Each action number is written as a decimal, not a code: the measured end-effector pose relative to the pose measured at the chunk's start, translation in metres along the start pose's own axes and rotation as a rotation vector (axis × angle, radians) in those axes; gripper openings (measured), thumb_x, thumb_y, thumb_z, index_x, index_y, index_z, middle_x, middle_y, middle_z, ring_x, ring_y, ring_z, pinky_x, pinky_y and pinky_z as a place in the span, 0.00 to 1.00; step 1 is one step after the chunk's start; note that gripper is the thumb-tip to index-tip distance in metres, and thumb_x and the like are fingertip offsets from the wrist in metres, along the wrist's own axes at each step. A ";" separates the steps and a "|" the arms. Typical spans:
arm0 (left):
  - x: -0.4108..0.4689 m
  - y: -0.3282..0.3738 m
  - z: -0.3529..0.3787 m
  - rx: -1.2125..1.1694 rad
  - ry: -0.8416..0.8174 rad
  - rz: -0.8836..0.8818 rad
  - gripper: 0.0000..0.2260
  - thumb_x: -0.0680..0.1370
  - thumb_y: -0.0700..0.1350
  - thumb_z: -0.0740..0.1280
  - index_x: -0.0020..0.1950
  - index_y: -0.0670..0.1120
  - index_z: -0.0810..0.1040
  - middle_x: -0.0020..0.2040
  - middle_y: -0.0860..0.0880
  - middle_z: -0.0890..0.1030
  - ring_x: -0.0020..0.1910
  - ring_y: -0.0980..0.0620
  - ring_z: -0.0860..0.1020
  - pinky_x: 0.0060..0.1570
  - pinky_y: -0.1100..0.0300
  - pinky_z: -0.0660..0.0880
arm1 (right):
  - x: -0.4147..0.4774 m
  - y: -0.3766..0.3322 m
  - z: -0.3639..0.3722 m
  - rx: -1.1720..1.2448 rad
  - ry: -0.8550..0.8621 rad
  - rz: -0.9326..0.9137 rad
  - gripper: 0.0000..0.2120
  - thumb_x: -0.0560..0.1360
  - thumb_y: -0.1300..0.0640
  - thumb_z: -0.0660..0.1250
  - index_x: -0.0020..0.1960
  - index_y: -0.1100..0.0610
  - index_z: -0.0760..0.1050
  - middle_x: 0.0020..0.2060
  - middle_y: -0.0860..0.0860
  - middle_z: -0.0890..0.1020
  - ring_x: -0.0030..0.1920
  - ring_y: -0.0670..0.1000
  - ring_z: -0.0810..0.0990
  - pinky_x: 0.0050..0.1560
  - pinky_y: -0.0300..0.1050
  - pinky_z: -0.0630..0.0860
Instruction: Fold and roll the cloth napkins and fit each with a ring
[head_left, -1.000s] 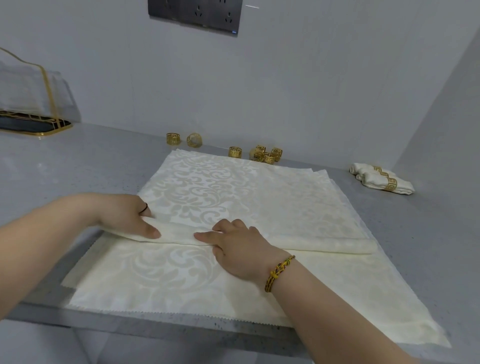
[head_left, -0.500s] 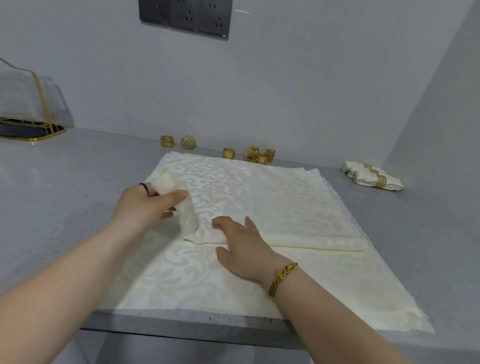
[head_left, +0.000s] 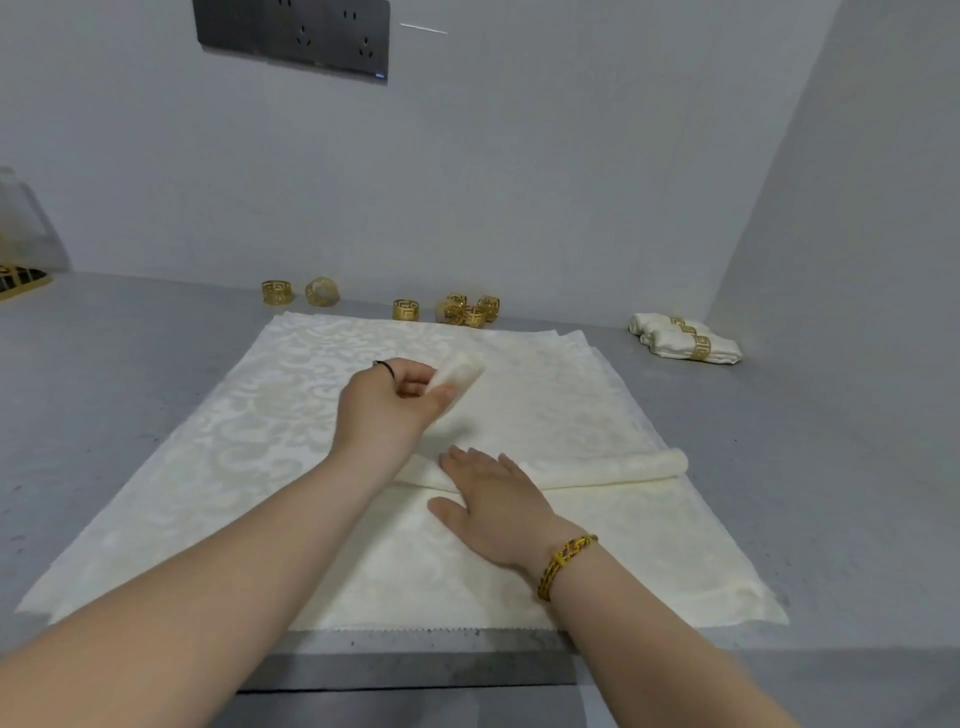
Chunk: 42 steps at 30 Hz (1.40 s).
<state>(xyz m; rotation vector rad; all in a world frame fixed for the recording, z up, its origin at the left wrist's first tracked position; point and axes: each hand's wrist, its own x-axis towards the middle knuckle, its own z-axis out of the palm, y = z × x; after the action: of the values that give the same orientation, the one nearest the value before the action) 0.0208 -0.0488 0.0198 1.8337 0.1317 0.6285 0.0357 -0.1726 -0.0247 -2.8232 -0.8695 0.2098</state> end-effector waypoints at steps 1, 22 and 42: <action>-0.001 -0.001 0.007 0.028 -0.027 0.017 0.05 0.71 0.43 0.71 0.42 0.48 0.76 0.35 0.58 0.75 0.35 0.63 0.72 0.32 0.79 0.67 | 0.000 0.001 0.002 0.012 0.014 -0.005 0.27 0.80 0.47 0.50 0.75 0.55 0.48 0.75 0.50 0.50 0.75 0.49 0.47 0.73 0.46 0.41; -0.022 -0.034 0.045 0.332 -0.221 0.105 0.08 0.74 0.41 0.67 0.38 0.53 0.71 0.38 0.62 0.71 0.45 0.56 0.70 0.37 0.72 0.64 | -0.038 0.082 -0.011 0.474 0.373 0.196 0.12 0.77 0.61 0.61 0.59 0.58 0.77 0.62 0.50 0.76 0.65 0.46 0.71 0.69 0.33 0.45; -0.025 -0.043 0.048 0.838 -0.651 0.415 0.39 0.62 0.68 0.37 0.71 0.59 0.60 0.73 0.58 0.60 0.72 0.58 0.58 0.68 0.62 0.52 | -0.060 0.091 -0.032 1.376 1.032 0.704 0.16 0.76 0.65 0.57 0.63 0.58 0.67 0.48 0.49 0.72 0.46 0.48 0.73 0.46 0.40 0.70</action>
<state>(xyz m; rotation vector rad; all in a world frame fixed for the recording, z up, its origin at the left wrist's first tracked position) 0.0319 -0.0833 -0.0388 2.8273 -0.5052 0.2135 0.0419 -0.2843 -0.0083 -1.4009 0.4299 -0.3958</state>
